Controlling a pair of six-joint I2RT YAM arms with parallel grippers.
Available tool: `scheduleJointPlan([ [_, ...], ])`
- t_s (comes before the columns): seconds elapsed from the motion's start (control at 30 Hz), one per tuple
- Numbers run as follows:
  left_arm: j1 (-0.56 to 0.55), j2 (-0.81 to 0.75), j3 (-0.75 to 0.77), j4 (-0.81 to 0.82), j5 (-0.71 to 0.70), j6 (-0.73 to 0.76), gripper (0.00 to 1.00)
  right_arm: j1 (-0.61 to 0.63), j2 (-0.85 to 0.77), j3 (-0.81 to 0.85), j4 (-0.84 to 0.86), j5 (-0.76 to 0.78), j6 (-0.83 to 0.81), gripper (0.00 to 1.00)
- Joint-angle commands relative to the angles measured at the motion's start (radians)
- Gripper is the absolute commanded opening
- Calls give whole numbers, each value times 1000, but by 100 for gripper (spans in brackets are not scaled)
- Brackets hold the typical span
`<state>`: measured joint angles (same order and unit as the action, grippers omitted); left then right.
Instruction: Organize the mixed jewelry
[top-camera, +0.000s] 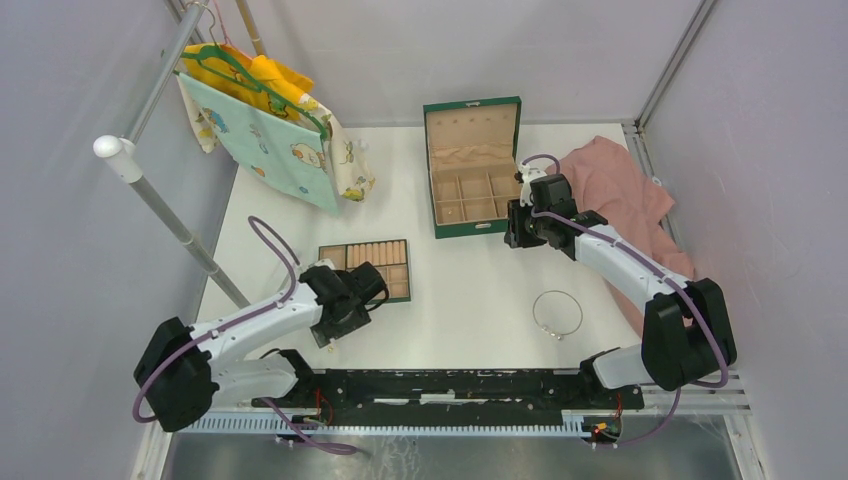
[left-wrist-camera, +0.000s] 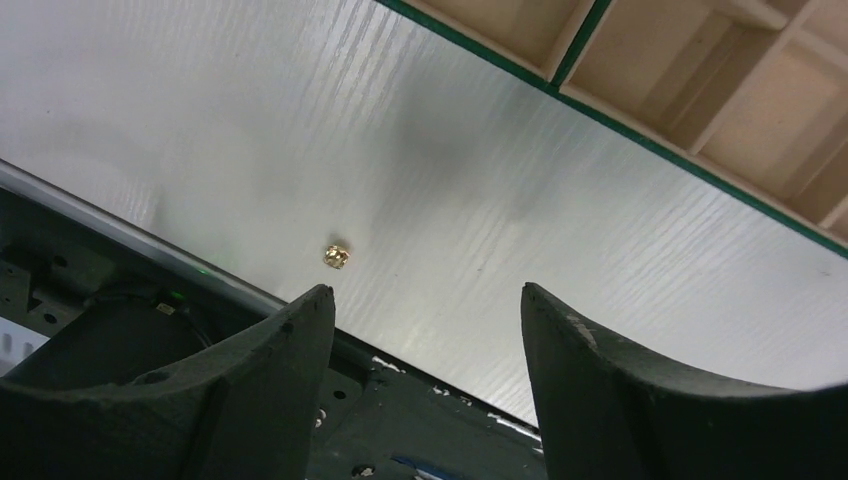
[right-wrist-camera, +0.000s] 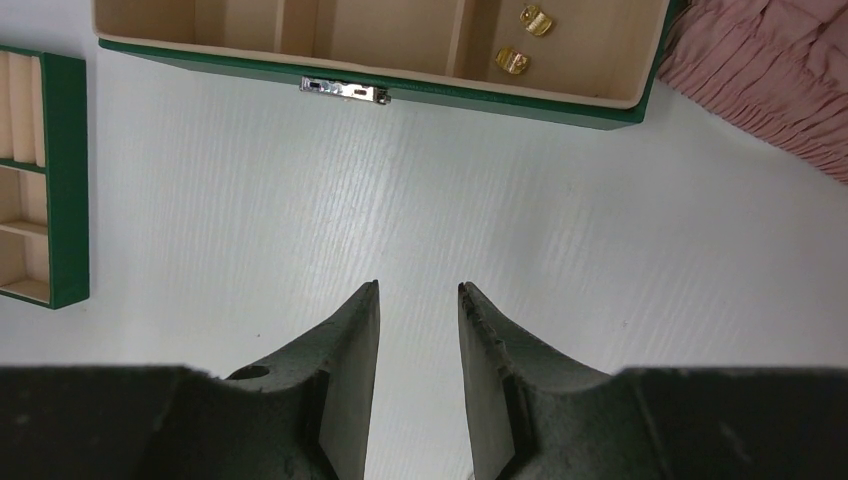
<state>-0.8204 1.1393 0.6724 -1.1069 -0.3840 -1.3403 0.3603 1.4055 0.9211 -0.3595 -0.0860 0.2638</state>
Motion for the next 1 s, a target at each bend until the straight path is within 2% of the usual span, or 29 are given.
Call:
scheduleJointPlan([
  [0.0,-4,-46,71,-21,-118,-141,75,7,-43,-6,14,-18,-3,40],
  [0.2,-6,-12,98,-36,-100,-332,78,17,-64,-25,22,-37,13,40],
  [0.3,-5,40,106,-104,-65,-510,78,21,-85,-44,17,-51,14,40],
  [0.5,-6,104,121,-178,-77,-742,79,26,-148,-87,-16,-90,6,41],
  [0.7,-7,36,59,-198,-85,-869,80,40,-198,-115,-47,-120,-9,41],
  [0.97,-8,-123,-72,-173,-89,-905,71,64,-225,-140,-35,-132,-4,41],
])
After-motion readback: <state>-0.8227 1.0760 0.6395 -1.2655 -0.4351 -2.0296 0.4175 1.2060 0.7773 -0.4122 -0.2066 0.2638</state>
